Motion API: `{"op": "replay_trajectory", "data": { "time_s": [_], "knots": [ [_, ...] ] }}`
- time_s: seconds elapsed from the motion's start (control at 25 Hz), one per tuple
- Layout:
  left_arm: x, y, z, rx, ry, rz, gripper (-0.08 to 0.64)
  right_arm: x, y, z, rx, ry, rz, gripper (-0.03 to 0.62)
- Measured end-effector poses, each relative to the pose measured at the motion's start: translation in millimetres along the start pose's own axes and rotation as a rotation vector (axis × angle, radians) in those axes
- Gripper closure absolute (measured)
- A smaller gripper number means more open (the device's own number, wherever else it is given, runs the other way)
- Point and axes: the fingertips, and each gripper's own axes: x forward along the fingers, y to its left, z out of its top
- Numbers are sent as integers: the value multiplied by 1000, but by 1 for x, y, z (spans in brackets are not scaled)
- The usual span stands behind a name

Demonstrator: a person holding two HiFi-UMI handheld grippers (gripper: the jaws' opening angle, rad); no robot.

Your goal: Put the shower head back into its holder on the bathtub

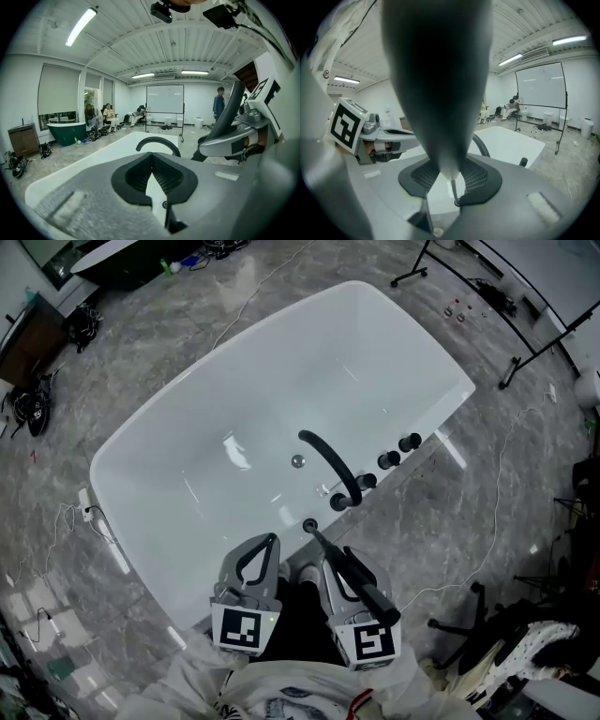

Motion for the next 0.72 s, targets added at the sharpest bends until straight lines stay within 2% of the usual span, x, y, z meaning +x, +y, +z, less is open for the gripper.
{"op": "replay_trajectory", "data": {
  "time_s": [0.44, 0.72],
  "knots": [
    [15, -2, -27, -45, 35, 8, 568, 22, -7, -32, -3, 41, -4, 454],
    [22, -5, -30, -31, 25, -2, 568, 27, -4, -42, 8, 44, -6, 454]
  ]
}}
